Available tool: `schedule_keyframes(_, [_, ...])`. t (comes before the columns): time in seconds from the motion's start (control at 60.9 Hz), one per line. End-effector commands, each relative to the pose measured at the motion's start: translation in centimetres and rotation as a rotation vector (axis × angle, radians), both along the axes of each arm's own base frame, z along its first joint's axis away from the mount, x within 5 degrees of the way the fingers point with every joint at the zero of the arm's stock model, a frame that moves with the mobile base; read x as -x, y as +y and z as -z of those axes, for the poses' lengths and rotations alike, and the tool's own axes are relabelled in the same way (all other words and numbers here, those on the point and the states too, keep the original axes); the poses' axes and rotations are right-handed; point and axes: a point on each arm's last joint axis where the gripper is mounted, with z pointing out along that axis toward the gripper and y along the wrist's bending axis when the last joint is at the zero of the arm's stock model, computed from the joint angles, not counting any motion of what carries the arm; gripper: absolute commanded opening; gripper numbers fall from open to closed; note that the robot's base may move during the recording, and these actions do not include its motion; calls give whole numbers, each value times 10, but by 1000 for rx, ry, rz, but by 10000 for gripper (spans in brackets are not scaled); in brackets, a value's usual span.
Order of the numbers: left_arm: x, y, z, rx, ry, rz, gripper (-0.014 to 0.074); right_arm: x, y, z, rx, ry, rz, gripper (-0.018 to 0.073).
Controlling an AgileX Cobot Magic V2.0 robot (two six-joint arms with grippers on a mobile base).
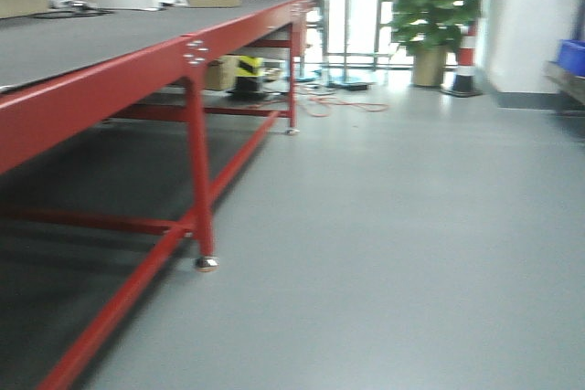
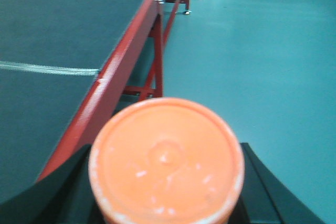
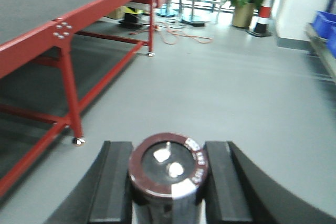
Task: Place cylindrical capacitor in blue bin on shelf
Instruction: 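Turn the base away from the table while holding both objects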
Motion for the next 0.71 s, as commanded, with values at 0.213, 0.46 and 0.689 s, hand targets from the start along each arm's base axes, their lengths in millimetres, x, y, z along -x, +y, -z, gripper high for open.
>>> schedule_keyframes(0.213, [0, -1, -2, 3, -26, 10, -111, 1, 0, -3, -1, -36, 0, -130])
schedule_keyframes(0.46, [0, -1, -2, 3, -26, 10, -111, 1, 0, -3, -1, -36, 0, -130])
schedule_keyframes(0.689, [0, -1, -2, 3, -26, 10, -111, 1, 0, -3, -1, -36, 0, -130])
